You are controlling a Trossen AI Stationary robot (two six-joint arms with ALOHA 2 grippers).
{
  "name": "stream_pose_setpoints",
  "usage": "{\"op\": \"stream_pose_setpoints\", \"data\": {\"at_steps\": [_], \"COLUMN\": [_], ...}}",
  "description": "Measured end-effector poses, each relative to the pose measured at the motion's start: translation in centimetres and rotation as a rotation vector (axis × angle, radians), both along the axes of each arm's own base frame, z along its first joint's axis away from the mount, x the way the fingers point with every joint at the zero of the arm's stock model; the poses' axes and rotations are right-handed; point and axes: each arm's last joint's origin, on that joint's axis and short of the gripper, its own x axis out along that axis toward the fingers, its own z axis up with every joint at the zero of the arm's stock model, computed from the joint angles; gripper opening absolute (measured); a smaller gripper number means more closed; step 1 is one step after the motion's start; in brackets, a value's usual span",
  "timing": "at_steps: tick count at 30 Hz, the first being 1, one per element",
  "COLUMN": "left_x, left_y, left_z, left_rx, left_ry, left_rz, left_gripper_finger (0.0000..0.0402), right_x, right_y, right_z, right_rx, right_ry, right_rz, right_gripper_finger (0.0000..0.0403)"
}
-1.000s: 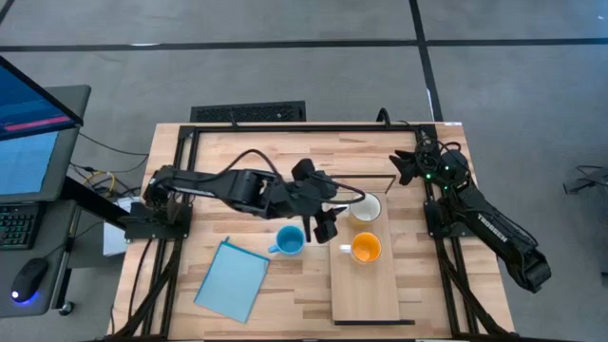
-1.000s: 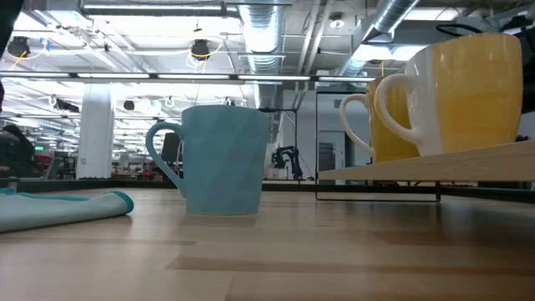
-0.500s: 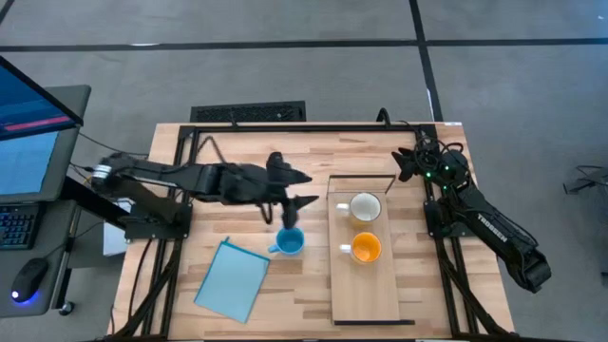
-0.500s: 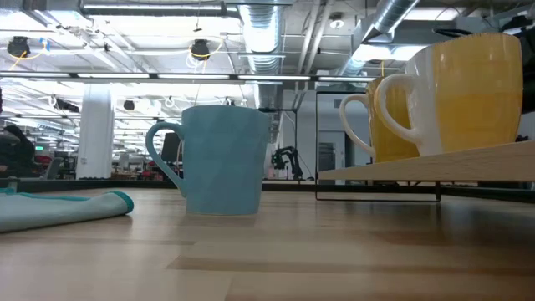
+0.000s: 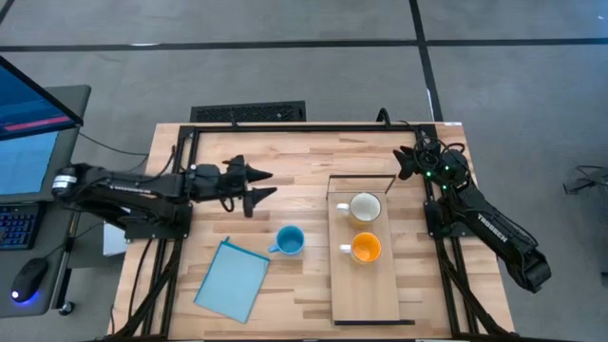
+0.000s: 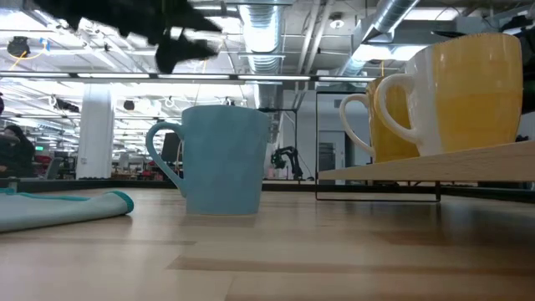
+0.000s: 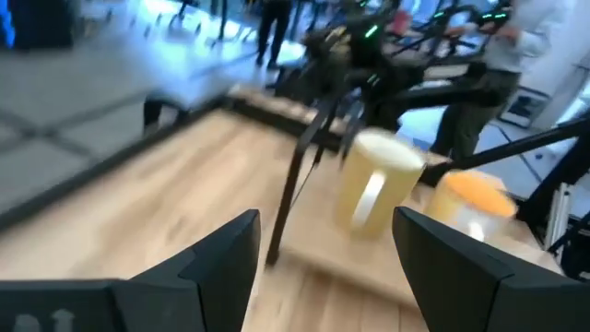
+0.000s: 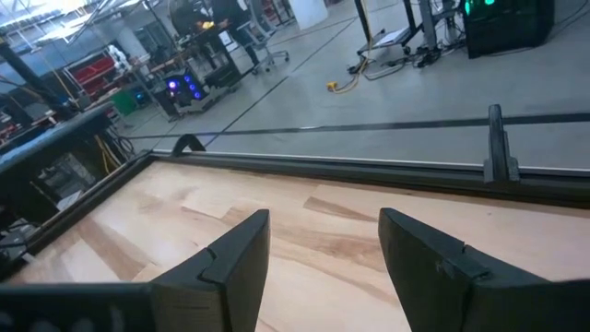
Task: Stack small to large cups/mugs on shelf
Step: Put the blue cup on the shelf
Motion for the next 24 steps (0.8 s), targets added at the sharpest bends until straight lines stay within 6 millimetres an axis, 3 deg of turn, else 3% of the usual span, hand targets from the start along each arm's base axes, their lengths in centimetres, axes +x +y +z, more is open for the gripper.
{"op": "stream_pose_setpoints", "data": {"at_steps": [6,17,24], "left_x": [-0.7,-2.2,-4.1], "left_y": [0.0,0.3,0.3], "left_z": [-2.5,-2.6,-4.6], "left_rx": [-0.195,-0.167,-0.190], "left_ry": [0.025,0.074,0.018], "left_rz": [0.014,-0.092,-0.106], "left_gripper_finger": [0.0240,0.0240,0.0240], "right_x": [0.0,-0.1,-0.2], "right_y": [0.0,-0.1,-0.2], "right_z": [0.0,0.0,0.0], "right_rx": [0.000,-0.012,-0.015], "right_ry": [0.000,0.016,0.021], "right_rz": [0.000,-0.055,-0.082], "right_gripper_finger": [0.0226,0.0226,0.0226]}}
